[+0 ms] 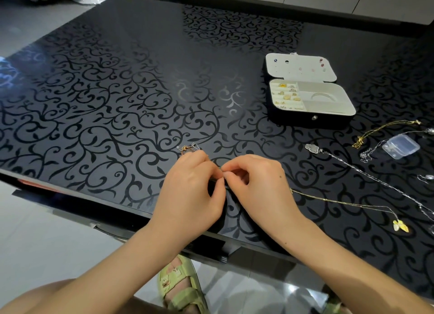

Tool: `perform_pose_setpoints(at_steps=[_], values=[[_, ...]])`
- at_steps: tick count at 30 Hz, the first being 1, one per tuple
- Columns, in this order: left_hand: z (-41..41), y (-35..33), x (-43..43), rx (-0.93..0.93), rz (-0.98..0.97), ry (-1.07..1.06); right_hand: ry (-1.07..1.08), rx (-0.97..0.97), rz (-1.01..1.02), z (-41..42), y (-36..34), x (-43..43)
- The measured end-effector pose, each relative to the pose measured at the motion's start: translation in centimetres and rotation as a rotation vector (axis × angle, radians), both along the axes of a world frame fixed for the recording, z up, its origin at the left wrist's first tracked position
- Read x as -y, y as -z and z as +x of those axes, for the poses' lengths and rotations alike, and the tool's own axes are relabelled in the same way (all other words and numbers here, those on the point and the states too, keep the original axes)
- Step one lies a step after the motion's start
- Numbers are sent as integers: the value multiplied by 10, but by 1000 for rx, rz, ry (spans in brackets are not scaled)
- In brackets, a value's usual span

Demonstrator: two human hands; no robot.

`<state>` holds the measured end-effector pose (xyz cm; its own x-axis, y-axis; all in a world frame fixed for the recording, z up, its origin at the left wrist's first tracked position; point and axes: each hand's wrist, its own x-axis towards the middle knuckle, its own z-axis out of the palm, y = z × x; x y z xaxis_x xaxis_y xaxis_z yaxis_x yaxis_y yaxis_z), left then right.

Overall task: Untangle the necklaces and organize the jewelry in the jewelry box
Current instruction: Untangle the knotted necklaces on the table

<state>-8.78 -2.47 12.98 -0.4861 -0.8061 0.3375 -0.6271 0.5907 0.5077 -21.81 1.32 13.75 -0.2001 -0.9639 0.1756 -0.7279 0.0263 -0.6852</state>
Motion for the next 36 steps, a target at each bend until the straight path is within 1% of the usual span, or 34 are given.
perform_pose_setpoints(at_steps=[3, 5, 7, 9, 12, 15, 18, 22, 26, 29, 33, 36], values=[[1, -3, 2, -75, 157, -7, 62, 89, -33, 1, 0, 0], [0, -7, 2, -135, 274, 2, 93, 199, -30, 1, -1, -1], [0, -9, 2, -168, 334, 5, 106, 333, -5, 0, -3, -1], [0, -9, 3, -188, 352, -24, 100, 456, 21, 0, -6, -1], [0, -9, 4, -227, 365, -89, 80, 557, 57, -1, -9, -1], [1, -10, 4, -224, 329, -108, 81, 657, 71, -2, -8, -1], [3, -11, 5, -223, 326, -90, 72, 692, 77, -3, -7, -1], [4, -11, 9, -202, 371, -37, 45, 736, 85, -4, -7, -2], [6, -11, 11, -260, 448, -46, 67, 802, 76, -7, -7, -3], [8, -12, 15, -337, 526, -66, 88, 756, 78, -9, -6, -4], [10, -15, 18, -429, 603, -73, 51, 510, 116, -11, -4, -3], [11, -15, 17, -406, 577, -68, 51, 407, 98, -11, -5, -4]])
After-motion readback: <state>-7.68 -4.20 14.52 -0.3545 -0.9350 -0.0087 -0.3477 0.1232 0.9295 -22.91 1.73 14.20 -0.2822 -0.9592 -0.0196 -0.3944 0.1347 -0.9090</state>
